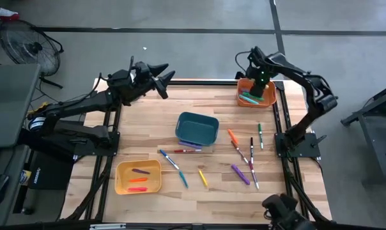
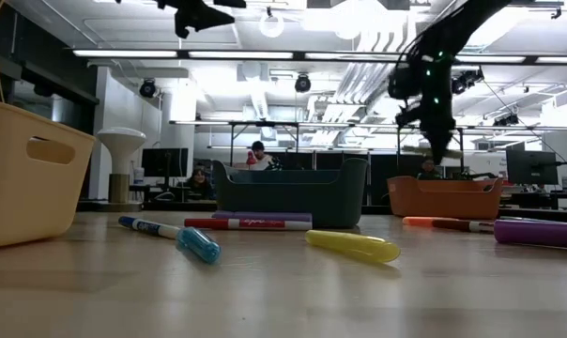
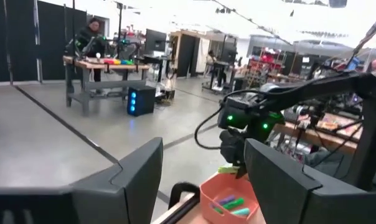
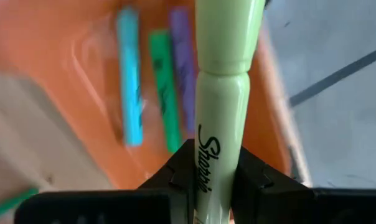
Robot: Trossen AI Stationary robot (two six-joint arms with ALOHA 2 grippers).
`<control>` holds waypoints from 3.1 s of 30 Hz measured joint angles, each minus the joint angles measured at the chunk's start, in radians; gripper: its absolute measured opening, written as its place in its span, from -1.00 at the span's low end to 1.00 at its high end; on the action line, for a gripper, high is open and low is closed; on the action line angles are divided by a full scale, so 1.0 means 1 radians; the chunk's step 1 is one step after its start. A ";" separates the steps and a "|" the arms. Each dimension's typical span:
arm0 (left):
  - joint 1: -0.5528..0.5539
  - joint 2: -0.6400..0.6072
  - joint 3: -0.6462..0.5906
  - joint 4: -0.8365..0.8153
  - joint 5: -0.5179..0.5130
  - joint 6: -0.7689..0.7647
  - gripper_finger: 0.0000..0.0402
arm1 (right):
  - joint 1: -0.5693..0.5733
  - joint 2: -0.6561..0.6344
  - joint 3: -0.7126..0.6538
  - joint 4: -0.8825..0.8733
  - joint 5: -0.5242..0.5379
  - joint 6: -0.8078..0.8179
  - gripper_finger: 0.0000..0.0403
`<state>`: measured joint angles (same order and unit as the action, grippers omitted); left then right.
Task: Pick & Place Markers
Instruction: Put the light yellow highlighter pen into the orange bin, then put the green marker pen into the blue bin
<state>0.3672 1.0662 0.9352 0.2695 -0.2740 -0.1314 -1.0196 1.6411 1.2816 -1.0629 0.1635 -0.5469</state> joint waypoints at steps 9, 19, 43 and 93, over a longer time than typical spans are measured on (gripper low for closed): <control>0.000 -0.001 0.000 -0.012 0.007 -0.003 0.11 | 0.027 0.161 0.000 -0.078 0.117 -0.020 -0.74; 0.000 -0.001 0.000 -0.012 0.084 -0.003 0.11 | 0.025 0.239 0.000 -0.061 0.136 -0.023 -0.73; 0.000 0.000 0.000 -0.096 0.182 0.032 0.11 | 0.037 0.135 0.066 -0.188 0.011 0.414 0.02; 0.000 0.000 0.000 -0.115 0.246 0.127 0.11 | 0.625 -0.381 -0.542 -0.013 -0.242 1.635 0.02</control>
<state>0.3668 1.0664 0.9352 0.1547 -0.0277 -0.0040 -0.3950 1.2603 0.7393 -1.0760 -0.0783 1.0881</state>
